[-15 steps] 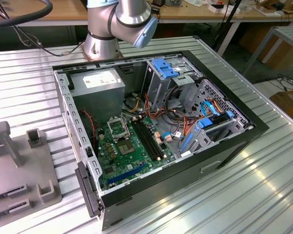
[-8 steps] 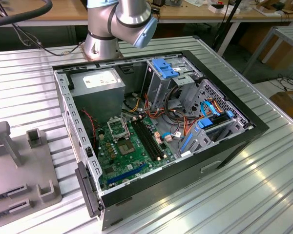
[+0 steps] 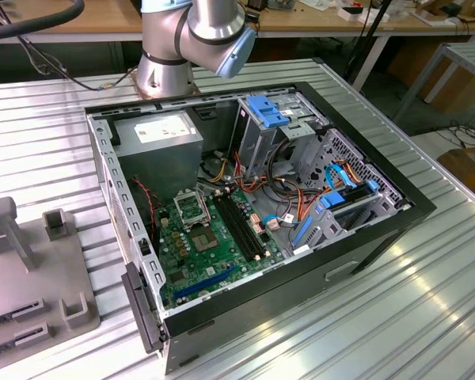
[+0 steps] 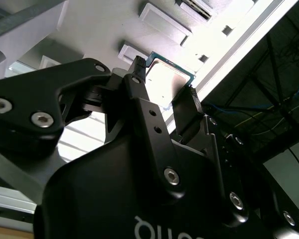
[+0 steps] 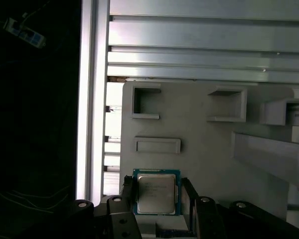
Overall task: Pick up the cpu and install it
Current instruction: 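Pick up the cpu and move it towards the insertion slot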
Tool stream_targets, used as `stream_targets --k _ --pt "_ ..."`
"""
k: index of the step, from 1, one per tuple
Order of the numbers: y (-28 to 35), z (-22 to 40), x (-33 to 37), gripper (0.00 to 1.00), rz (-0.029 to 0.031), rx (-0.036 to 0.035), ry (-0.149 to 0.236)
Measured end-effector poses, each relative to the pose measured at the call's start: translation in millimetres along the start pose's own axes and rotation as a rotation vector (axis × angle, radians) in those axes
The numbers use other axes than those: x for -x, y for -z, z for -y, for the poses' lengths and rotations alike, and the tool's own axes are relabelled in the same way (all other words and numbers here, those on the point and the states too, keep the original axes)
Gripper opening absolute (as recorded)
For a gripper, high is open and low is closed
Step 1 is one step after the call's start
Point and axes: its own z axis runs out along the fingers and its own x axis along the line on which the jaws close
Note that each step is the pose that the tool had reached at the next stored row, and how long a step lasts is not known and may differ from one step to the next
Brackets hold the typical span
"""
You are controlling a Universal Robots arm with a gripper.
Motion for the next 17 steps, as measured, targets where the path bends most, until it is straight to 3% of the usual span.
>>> stream_targets --k 17 --pt "5.3 -0.1 -0.3 0.47 0.0001 0.0000 0.000"
